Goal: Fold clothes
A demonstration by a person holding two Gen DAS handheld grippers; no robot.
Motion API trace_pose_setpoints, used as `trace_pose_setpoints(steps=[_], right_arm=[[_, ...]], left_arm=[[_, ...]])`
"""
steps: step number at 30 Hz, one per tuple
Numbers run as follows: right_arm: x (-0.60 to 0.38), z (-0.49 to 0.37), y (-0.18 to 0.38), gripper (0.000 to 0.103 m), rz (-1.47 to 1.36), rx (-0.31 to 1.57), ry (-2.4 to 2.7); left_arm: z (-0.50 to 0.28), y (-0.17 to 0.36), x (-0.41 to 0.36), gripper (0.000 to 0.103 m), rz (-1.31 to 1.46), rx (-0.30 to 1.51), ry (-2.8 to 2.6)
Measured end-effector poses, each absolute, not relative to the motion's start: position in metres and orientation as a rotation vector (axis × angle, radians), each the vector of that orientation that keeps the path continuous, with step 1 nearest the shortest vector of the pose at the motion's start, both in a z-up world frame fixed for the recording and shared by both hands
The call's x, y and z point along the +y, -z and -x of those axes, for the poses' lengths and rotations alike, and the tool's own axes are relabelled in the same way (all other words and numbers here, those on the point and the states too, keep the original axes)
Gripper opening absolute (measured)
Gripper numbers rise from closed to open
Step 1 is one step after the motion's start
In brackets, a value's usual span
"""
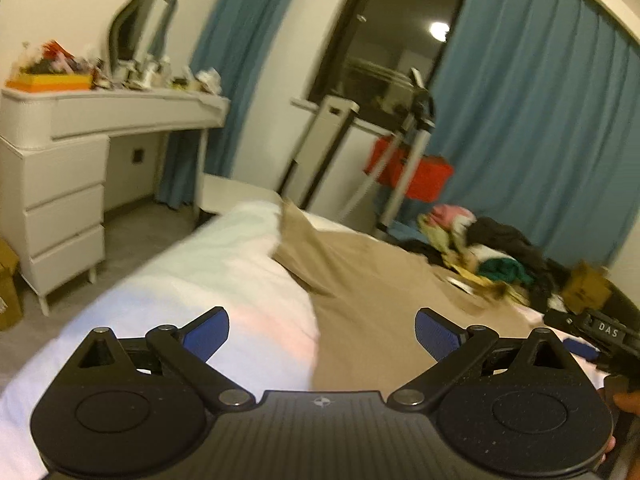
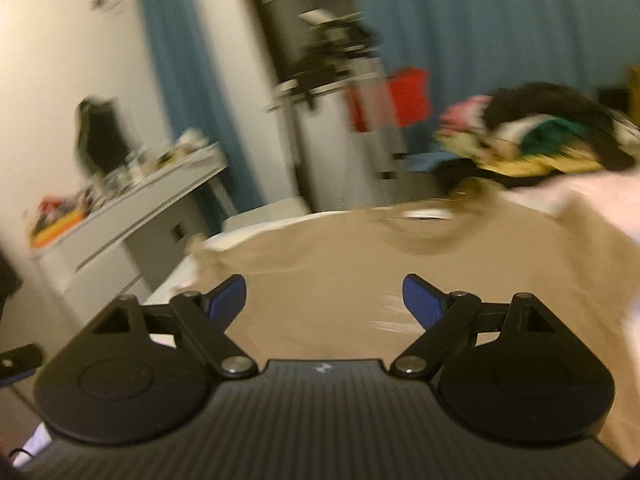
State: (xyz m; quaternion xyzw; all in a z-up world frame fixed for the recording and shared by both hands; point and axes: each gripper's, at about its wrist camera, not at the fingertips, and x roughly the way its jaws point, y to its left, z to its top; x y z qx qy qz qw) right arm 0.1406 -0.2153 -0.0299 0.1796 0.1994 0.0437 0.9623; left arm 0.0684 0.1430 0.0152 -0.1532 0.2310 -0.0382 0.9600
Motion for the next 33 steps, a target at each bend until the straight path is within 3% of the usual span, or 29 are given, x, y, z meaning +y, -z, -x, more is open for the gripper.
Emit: trace_pose_setpoints(steps=[7, 9, 15, 24, 30, 32, 33], right_arm=[[-0.361, -0.117, 0.088, 0.087, -0.847, 0.372, 0.072], [-0.391, -0.122, 0.111, 0.083, -0.971, 0.361, 0.117], [-0.445, -0.148, 0.173, 0.074, -1.082, 0.365, 0.173], [-0.459, -0.222, 0.190, 0.073, -1.130, 0.290, -0.064], [-0.469, -0.256, 0.199, 0.054, -1.186, 0.270, -0.112], [-0.470, -0.266, 0.194, 0.036, -1.148, 0.301, -0.085], [-0.468, -0.270, 0.189, 0.010, -1.105, 0.323, -0.050]], left_arm=[[-0.060, -0.014, 0.110, 0.102, 0.294, 0.515, 0.159], [-0.067, -0.007, 0.100, 0.102, 0.276, 0.544, 0.159], [-0.091, 0.021, 0.076, 0.102, 0.270, 0.653, 0.158], [-0.121, 0.048, 0.049, 0.102, 0.307, 0.717, 0.216], [-0.144, 0.074, 0.033, 0.102, 0.319, 0.798, 0.215], [-0.149, 0.077, 0.028, 0.102, 0.307, 0.798, 0.218], [-0.152, 0.079, 0.026, 0.102, 0.298, 0.798, 0.219]])
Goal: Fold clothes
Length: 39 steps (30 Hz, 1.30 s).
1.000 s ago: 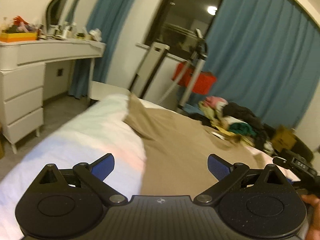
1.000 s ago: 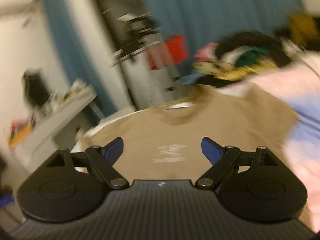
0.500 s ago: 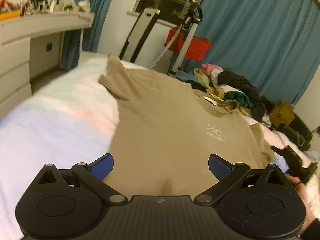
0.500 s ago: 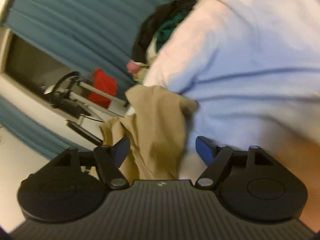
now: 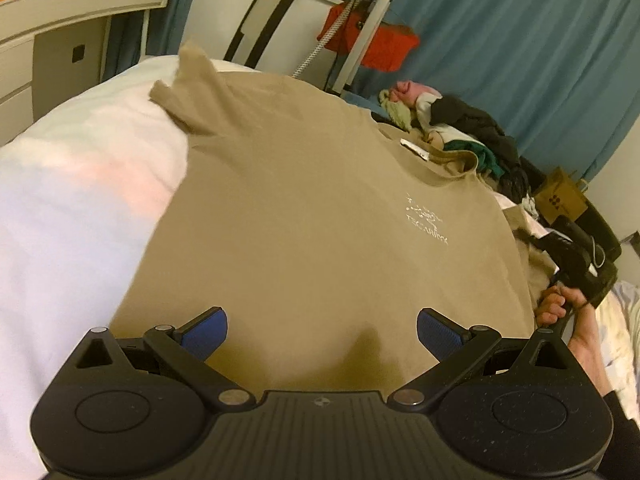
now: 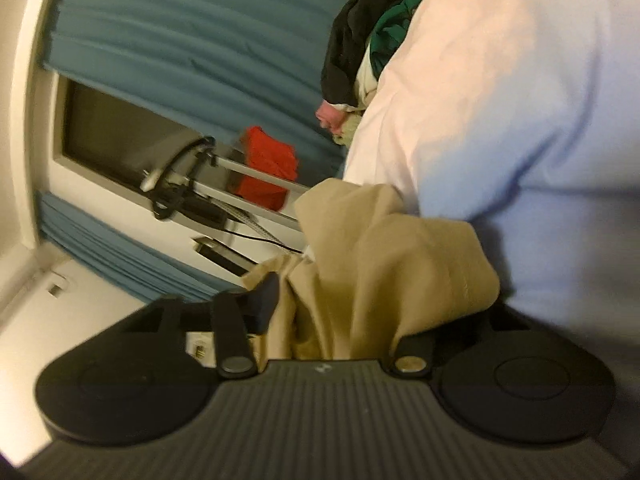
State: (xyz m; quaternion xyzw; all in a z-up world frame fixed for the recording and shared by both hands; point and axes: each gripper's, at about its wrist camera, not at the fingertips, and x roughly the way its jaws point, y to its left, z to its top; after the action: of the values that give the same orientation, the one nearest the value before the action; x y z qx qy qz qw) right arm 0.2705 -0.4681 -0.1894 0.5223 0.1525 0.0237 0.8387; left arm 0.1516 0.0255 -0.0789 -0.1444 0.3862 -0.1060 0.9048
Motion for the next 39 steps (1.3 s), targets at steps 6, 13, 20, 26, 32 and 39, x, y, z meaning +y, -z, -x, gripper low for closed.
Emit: trace_pose_setpoints(steps=[6, 13, 20, 26, 32, 39], right_arm=[[-0.471, -0.244, 0.156, 0.007, -0.965, 0.049, 0.058], [-0.491, -0.219, 0.144, 0.010, -0.871, 0.071, 0.333], [-0.495, -0.221, 0.141, 0.090, -0.813, 0.277, 0.432], [-0.452, -0.177, 0.099, 0.089, -0.629, 0.323, 0.430], [-0.406, -0.092, 0.063, 0.089, -0.618, 0.380, 0.404], [-0.346, -0.002, 0.012, 0.089, -0.565, 0.358, 0.278]], left_arm=[[-0.154, 0.081, 0.011, 0.102, 0.231, 0.791, 0.232], [-0.146, 0.073, 0.008, 0.102, 0.194, 0.767, 0.268], [-0.135, 0.060, 0.020, 0.102, 0.206, 0.723, 0.274], [-0.120, 0.045, 0.029, 0.102, 0.218, 0.682, 0.293], [-0.092, 0.034, 0.033, 0.102, 0.228, 0.684, 0.358], [-0.049, 0.024, 0.019, 0.099, 0.115, 0.671, 0.475]])
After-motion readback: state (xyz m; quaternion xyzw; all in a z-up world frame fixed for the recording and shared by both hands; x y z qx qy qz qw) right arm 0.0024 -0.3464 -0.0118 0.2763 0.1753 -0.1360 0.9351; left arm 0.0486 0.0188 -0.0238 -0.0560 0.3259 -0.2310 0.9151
